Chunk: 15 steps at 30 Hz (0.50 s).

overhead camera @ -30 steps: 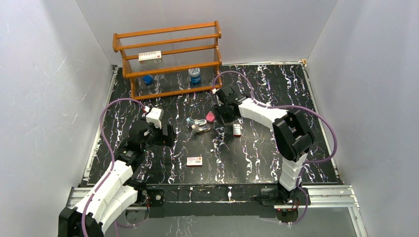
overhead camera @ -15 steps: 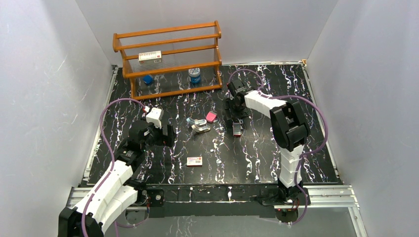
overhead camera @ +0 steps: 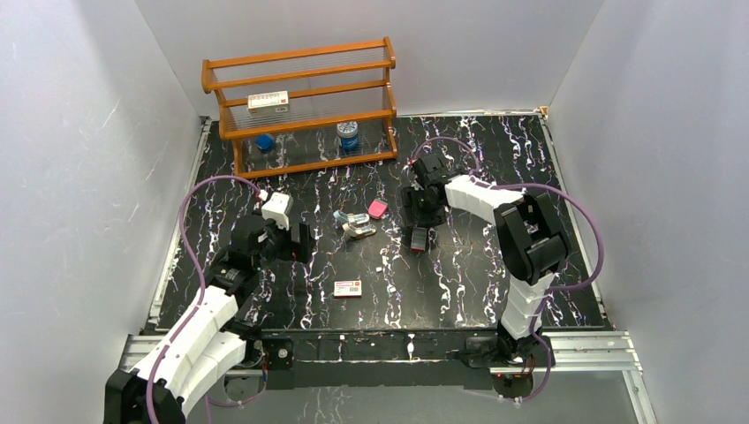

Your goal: Unload the staples from the stapler

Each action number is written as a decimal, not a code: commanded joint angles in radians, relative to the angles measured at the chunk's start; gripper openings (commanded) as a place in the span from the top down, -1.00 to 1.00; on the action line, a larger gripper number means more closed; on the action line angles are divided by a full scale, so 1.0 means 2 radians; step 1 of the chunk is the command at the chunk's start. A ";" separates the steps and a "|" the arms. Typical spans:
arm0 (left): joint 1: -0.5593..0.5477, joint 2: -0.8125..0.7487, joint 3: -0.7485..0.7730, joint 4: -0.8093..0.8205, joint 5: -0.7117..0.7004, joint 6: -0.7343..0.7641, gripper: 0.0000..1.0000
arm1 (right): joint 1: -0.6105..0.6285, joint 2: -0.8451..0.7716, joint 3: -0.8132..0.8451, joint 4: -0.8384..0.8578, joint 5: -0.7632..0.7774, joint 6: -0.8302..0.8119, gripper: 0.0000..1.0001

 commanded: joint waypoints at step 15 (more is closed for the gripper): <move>0.003 0.005 0.024 0.001 0.007 0.004 -0.89 | 0.144 0.026 0.017 -0.070 0.045 -0.096 -0.23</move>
